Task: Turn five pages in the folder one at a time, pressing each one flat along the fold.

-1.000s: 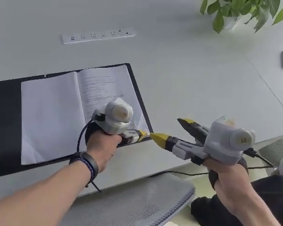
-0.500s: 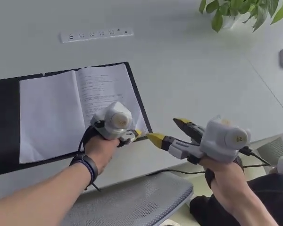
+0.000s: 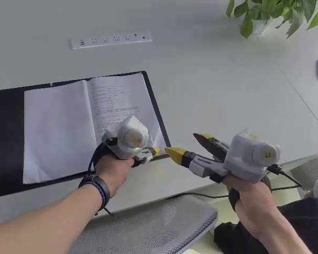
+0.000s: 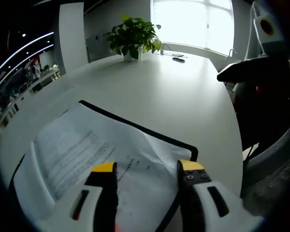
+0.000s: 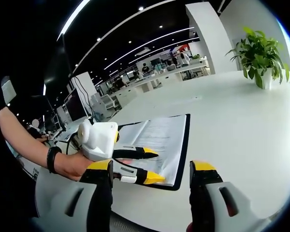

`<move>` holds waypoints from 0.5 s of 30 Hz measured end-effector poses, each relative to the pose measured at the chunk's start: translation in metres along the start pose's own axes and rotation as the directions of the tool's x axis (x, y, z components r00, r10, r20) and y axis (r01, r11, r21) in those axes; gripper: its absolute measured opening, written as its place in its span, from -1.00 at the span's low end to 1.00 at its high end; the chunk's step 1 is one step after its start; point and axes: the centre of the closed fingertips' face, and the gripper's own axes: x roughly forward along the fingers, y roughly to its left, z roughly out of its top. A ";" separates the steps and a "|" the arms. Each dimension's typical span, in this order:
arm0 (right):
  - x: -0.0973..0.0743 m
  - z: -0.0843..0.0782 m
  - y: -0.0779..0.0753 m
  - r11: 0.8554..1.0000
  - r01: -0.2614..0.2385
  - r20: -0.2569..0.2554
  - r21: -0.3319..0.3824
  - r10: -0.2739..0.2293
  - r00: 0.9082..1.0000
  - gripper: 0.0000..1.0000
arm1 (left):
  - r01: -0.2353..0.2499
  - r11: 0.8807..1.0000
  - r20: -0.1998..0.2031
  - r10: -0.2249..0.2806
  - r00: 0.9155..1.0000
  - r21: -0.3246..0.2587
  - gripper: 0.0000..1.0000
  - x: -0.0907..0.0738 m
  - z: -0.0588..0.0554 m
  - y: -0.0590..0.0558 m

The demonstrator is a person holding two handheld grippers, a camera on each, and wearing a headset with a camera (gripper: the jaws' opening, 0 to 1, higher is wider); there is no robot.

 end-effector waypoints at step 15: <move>0.012 -0.001 0.001 1.000 -0.024 -0.020 0.001 0.024 0.999 0.22 | -0.001 1.000 -0.014 0.001 1.000 -0.006 -0.05 0.001 0.000 0.001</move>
